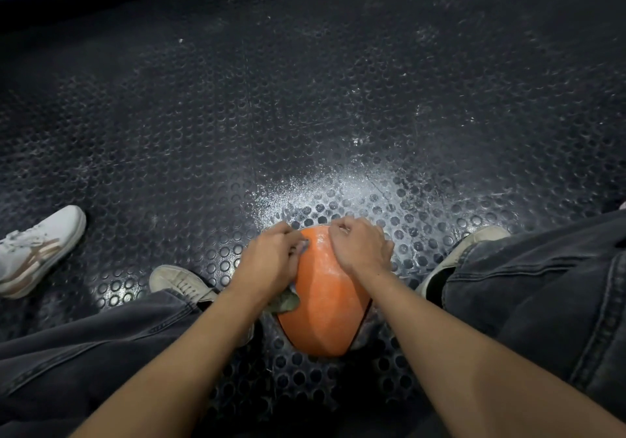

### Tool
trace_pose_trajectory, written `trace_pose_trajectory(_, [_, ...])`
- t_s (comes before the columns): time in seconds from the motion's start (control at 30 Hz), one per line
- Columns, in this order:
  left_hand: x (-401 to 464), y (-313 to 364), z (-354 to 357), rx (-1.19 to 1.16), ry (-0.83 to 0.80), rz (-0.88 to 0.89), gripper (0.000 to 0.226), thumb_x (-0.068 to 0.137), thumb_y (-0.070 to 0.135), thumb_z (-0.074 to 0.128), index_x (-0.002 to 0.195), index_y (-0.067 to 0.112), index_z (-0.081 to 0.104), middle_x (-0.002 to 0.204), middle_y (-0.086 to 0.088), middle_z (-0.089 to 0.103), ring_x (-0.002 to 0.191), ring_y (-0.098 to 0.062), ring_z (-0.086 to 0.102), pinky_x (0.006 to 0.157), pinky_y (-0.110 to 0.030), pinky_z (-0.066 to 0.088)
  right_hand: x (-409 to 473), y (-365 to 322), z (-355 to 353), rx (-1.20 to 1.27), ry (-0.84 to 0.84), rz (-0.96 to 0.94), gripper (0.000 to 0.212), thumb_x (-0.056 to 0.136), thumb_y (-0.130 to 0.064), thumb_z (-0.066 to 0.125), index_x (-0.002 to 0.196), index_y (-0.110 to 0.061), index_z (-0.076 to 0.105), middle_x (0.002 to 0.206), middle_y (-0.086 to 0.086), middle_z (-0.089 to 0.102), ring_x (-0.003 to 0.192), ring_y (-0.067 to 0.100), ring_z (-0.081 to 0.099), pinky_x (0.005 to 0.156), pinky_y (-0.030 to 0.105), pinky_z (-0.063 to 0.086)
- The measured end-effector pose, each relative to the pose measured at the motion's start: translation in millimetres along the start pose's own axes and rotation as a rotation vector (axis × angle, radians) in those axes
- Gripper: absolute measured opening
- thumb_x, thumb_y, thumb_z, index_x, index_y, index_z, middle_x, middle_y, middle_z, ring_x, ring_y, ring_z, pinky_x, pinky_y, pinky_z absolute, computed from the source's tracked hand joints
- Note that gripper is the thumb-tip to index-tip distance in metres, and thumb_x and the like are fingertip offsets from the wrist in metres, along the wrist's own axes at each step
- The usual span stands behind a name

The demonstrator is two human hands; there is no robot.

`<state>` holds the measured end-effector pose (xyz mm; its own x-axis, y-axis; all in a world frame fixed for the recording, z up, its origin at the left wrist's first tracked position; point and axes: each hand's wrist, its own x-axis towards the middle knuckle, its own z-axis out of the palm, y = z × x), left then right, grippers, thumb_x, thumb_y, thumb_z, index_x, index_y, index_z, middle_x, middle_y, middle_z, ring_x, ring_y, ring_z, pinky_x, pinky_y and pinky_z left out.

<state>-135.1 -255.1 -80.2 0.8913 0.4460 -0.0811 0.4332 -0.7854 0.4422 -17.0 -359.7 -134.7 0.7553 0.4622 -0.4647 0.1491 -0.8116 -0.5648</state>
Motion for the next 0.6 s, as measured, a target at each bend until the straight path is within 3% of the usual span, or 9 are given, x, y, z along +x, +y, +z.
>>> trace_pose_trajectory(0.07, [-1,-2,2,0.017,0.012,-0.016,0.021,0.096,0.026,0.053,0.103,0.017,0.070,0.096,0.002,0.058,0.081,-0.022,0.061,0.070,-0.037,0.050,-4,1,-1,-0.029,0.014,-0.024,0.028,0.100,-0.049,0.039,0.107,-0.035,0.062,0.108,-0.013,0.052,0.122,0.020,0.044,0.105,0.044,0.031])
trace_pose_trajectory(0.2, [-41,18,0,-0.027,-0.148,0.245,0.025,0.095,0.031,0.047,0.095,0.015,0.067,0.091,0.001,0.059,0.073,-0.023,0.059,0.060,-0.038,0.051,-7,3,-4,-0.016,0.058,-0.023,0.028,0.100,-0.047,0.040,0.098,-0.031,0.062,0.103,-0.011,0.055,0.108,0.016,0.048,0.097,0.040,0.032])
trace_pose_trajectory(0.37, [-13,-1,1,0.025,0.032,0.045,0.023,0.095,0.030,0.052,0.102,0.018,0.070,0.094,0.003,0.059,0.077,-0.023,0.062,0.065,-0.037,0.052,-7,-4,-1,0.008,0.052,0.012,0.027,0.100,-0.046,0.039,0.100,-0.033,0.062,0.109,-0.009,0.055,0.109,0.017,0.045,0.089,0.038,0.027])
trace_pose_trajectory(0.5, [-41,22,2,0.013,-0.137,0.258,0.023,0.095,0.031,0.048,0.097,0.017,0.067,0.092,0.002,0.058,0.073,-0.022,0.059,0.059,-0.039,0.052,-8,-3,0,0.012,0.087,0.053,0.029,0.100,-0.046,0.037,0.081,-0.032,0.054,0.099,-0.007,0.056,0.103,0.019,0.049,0.092,0.041,0.031])
trace_pose_trajectory(0.6, [-19,7,-2,0.015,-0.009,0.062,0.026,0.096,0.033,0.049,0.102,0.018,0.069,0.095,0.003,0.060,0.077,-0.023,0.062,0.066,-0.039,0.053,-10,-6,-2,0.007,0.082,0.029,0.027,0.101,-0.045,0.037,0.091,-0.031,0.058,0.102,-0.009,0.054,0.103,0.016,0.044,0.094,0.039,0.030])
